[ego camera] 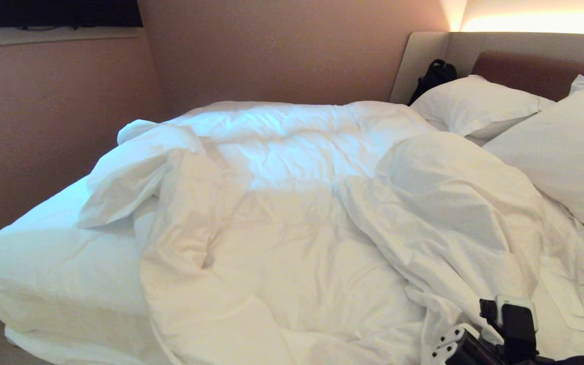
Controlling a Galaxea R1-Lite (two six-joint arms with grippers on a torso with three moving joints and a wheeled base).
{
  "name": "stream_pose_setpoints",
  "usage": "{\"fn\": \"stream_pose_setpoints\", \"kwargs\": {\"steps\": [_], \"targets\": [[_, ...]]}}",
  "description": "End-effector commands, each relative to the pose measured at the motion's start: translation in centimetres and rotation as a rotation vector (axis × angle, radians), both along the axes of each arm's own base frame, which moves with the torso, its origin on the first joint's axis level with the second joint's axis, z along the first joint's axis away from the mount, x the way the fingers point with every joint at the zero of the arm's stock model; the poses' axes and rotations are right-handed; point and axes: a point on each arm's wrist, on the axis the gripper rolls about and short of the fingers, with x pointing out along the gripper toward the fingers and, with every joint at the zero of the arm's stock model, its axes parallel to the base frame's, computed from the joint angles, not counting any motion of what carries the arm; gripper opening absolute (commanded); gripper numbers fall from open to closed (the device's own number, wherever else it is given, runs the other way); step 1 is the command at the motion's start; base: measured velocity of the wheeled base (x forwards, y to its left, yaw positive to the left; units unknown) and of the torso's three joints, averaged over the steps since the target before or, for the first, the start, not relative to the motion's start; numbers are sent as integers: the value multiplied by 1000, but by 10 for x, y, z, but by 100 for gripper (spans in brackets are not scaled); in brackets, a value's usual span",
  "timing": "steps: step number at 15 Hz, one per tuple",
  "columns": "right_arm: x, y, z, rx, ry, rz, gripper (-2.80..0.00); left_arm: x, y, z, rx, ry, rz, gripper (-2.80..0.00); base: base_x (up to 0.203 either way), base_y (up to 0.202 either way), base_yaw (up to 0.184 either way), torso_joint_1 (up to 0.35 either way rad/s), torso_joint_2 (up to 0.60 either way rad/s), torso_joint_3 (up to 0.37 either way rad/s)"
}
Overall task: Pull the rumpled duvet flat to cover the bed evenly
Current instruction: Flatten the corners of the folded blanket
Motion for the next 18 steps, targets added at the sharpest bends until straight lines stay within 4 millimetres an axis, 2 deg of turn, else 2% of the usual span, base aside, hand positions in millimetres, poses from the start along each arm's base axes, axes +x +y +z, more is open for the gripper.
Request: {"fn": "stream_pose_setpoints", "kwargs": {"steps": [1,7,11,12,16,18], "targets": [[0,-1,0,1,-5,-4,0,0,0,0,1,0,1,-280,0,0,0,0,0,0],[-1,-1,5,24,-23,-1,0,0,0,0,-1,0,0,-280,0,0,0,0,0,0],[-11,3,16,66,-44,55,0,0,0,0,0,0,2,-280,0,0,0,0,0,0],[-14,2,22,95,-56,76,0,0,0,0,-1,0,0,-280,0,0,0,0,0,0],[-35,-11,70,276,-139,227,0,0,0,0,0,0,1,-280,0,0,0,0,0,0],[-45,-19,86,322,-150,305,0,0,0,0,-1,0,2,-280,0,0,0,0,0,0]]}}
